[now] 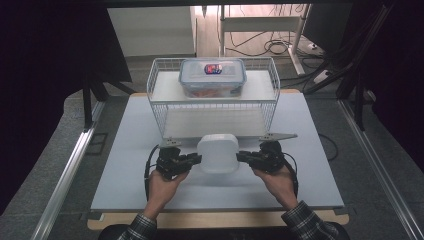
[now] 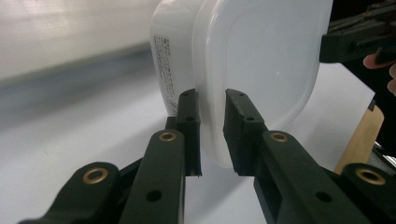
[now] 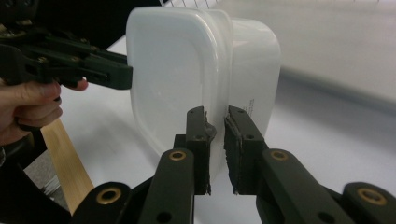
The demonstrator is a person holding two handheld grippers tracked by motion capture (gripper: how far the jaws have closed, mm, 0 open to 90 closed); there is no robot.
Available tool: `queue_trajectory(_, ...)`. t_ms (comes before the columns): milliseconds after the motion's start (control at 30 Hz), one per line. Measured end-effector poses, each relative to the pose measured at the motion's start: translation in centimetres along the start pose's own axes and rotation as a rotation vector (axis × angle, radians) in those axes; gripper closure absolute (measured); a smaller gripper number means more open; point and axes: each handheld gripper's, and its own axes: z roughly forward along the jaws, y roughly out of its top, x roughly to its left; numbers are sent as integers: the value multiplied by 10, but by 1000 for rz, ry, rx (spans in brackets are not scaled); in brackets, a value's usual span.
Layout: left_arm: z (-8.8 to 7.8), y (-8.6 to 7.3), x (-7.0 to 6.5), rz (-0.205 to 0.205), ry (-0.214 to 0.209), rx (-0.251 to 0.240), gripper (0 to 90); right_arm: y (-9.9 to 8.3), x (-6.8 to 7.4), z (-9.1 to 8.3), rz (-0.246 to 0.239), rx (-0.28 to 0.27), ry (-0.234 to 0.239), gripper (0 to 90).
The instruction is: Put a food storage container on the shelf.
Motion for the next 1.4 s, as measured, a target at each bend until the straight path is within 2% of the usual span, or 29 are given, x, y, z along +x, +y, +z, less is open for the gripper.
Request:
queue_trajectory(167, -8, 14, -3, 12, 4, -26, 771, 20, 6, -9, -43, -36, -13, 802)
queue_trajectory(267, -12, 22, -5, 27, 11, -41, 771, 29, 8, -13, -53, -55, -15, 802)
queue_trajectory(467, -22, 39, -10, 58, 26, -65, 772, 42, 9, -19, -55, -88, -13, 801)
queue_trajectory(833, -39, 69, -15, 82, 29, -115, 774, 67, 11, -29, -66, -138, -7, 800)
queue_trajectory(1100, -55, 92, -17, 116, 44, -138, 776, 89, 17, -35, -81, -174, 4, 799)
queue_trajectory(1400, -69, 120, -14, 122, 63, -161, 776, 118, 20, -36, -95, -202, 6, 799)
